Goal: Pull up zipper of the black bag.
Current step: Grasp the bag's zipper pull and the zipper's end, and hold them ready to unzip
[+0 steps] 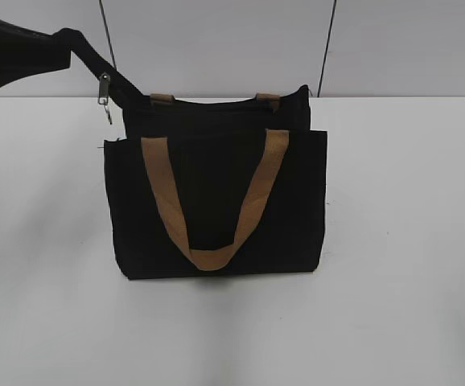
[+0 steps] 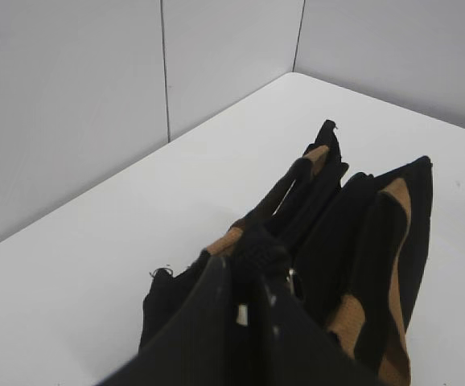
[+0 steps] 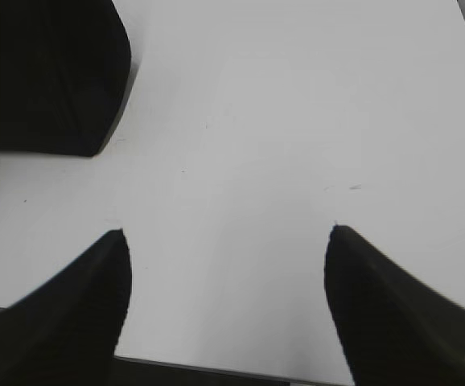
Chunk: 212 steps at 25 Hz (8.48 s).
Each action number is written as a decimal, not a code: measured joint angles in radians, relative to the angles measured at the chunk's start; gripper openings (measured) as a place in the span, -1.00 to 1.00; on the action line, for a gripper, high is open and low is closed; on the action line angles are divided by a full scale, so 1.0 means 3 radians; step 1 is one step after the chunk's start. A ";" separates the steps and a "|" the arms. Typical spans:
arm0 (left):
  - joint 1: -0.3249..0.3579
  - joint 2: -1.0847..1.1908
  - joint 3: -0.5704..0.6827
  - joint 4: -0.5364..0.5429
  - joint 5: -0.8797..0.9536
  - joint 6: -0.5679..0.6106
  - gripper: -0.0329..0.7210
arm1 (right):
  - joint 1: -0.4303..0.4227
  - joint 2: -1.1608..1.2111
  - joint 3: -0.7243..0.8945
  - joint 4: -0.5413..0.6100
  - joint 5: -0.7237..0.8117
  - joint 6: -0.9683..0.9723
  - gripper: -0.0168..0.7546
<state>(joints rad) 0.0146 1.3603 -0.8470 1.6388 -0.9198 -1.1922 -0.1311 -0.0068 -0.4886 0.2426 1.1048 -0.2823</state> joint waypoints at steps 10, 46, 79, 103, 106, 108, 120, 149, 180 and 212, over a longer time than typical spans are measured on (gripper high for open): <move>0.0000 0.0000 0.0000 -0.0006 0.0000 0.0000 -0.86 | 0.0000 0.0636 -0.0150 0.0607 -0.0230 -0.0524 0.54; 0.0000 0.0000 0.0000 -0.0173 0.0029 0.0000 -0.86 | 0.1780 0.4162 -0.1515 0.1988 -0.1817 -0.2424 0.54; 0.0000 0.0000 0.0000 -0.0173 0.0032 0.0000 -0.86 | 0.2862 0.5868 -0.2537 0.2085 -0.2356 -0.1935 0.54; 0.0000 0.0000 0.0000 -0.0173 0.0026 0.0000 -0.86 | 0.2862 0.6069 -0.2764 0.2214 -0.2585 -0.1933 0.54; 0.0000 0.0000 0.0000 -0.0173 0.0026 0.0000 -0.86 | 0.2862 0.6068 -0.2767 0.2215 -0.2628 -0.1933 0.51; 0.0000 0.0000 0.0000 -0.0173 0.0026 0.0000 -0.86 | 0.2862 0.6068 -0.2767 0.2218 -0.2643 -0.1933 0.42; 0.0000 0.0000 0.0000 -0.0173 0.0036 0.0000 -0.86 | 0.2958 0.6068 -0.2767 0.2240 -0.2663 -0.1957 0.08; 0.0000 0.0000 0.0000 -0.0173 0.0068 0.0000 -0.86 | 0.2975 0.6129 -0.2767 0.2243 -0.2984 -0.2008 -0.65; 0.0000 0.0000 0.0000 -0.0163 0.0064 0.0000 -0.86 | 0.2549 0.5873 -0.2782 0.1976 -0.2268 -0.1347 -0.96; -0.0021 -0.0263 0.0032 -0.0175 0.0262 0.0000 -0.86 | 0.2241 0.5705 -0.2794 0.0522 -0.1617 0.0006 -0.96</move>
<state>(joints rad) 0.0084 1.2816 -0.8373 1.5864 -0.8411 -1.1922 0.5412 1.7048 -1.3269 0.3991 0.6197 -0.2804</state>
